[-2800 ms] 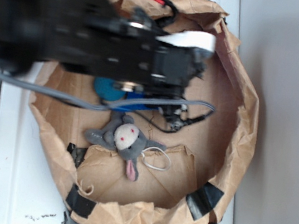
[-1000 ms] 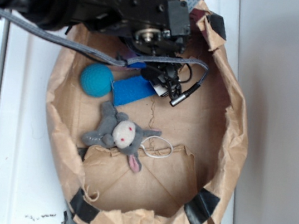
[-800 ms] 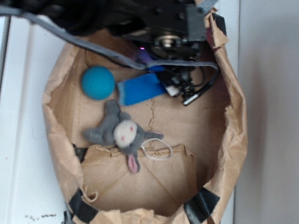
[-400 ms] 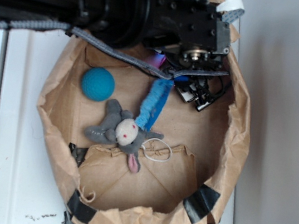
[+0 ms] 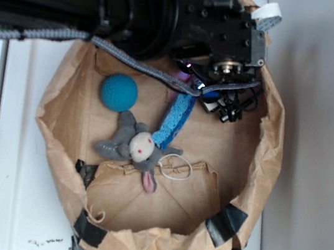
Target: Grab the wood chip.
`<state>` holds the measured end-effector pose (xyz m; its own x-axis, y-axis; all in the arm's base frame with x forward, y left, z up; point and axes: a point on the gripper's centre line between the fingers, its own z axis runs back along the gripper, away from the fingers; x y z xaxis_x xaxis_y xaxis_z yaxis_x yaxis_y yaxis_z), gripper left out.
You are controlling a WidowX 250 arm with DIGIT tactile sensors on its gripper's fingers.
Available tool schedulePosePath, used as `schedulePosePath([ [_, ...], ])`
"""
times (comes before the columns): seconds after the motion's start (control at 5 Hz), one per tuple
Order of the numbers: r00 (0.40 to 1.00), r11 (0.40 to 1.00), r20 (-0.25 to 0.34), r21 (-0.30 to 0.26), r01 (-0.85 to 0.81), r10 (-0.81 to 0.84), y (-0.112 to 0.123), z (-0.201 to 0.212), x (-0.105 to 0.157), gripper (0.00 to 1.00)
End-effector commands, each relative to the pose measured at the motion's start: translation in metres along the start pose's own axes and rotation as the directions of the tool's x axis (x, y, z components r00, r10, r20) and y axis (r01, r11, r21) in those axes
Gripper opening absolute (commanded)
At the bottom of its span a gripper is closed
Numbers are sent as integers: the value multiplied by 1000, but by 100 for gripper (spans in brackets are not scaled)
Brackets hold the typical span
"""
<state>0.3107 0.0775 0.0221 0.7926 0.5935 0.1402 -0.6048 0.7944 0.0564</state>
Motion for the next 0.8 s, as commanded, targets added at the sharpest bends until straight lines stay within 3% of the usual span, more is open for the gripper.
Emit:
schedulePosePath([
  [0.0, 998, 998, 52, -45, 45, -43, 8, 21, 1, 0],
  [0.4, 968, 951, 158, -207, 228, -197, 14, 88, -32, 0],
  [0.6, 923, 920, 200, -152, 361, -329, 17, 101, -41, 0],
])
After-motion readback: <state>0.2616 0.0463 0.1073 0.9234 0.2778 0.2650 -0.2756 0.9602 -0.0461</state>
